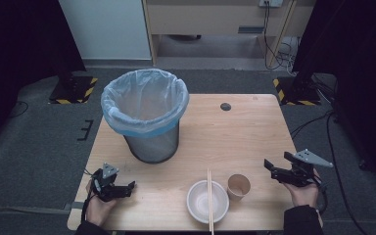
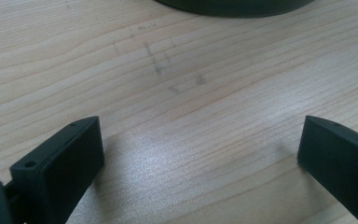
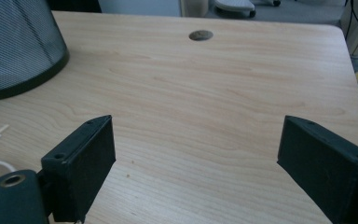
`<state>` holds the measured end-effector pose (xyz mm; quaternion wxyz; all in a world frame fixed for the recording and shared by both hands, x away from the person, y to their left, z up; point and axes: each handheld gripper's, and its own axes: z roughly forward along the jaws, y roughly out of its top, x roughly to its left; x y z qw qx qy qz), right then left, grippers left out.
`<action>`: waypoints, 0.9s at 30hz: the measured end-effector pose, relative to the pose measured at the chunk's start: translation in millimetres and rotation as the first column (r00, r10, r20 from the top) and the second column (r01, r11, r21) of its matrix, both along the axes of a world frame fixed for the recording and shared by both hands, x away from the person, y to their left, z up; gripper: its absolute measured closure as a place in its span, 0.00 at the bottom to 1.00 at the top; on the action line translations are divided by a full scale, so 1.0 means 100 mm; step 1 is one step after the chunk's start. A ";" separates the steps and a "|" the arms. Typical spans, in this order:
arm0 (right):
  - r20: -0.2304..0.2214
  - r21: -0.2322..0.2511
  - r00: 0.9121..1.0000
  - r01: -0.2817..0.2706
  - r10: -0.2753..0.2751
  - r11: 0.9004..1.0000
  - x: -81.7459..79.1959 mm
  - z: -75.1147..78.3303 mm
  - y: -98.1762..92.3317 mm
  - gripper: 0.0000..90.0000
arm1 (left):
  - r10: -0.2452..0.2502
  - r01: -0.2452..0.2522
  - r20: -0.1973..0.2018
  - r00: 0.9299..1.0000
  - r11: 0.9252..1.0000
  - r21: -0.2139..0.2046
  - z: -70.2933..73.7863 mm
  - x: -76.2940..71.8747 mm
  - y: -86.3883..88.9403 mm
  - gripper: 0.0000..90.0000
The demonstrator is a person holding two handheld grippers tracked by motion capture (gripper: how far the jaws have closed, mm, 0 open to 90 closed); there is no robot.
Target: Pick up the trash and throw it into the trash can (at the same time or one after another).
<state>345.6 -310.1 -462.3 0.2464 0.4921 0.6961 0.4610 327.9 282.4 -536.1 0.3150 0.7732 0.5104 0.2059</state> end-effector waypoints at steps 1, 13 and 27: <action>0.000 0.000 1.000 0.000 0.000 1.000 0.00 0.00 0.00 0.13 | 0.000 0.000 0.000 1.000 1.000 0.000 0.00 0.00 0.00 0.00; 0.043 0.013 0.992 -0.121 0.120 0.993 -0.13 0.29 0.14 0.24 | -0.001 0.001 0.000 1.000 1.000 0.000 0.00 0.00 0.00 0.00; -0.041 -0.034 0.950 -0.310 0.308 0.950 -0.12 0.17 0.50 0.40 | -0.001 0.001 -0.001 1.000 1.000 0.000 0.00 0.00 0.00 0.00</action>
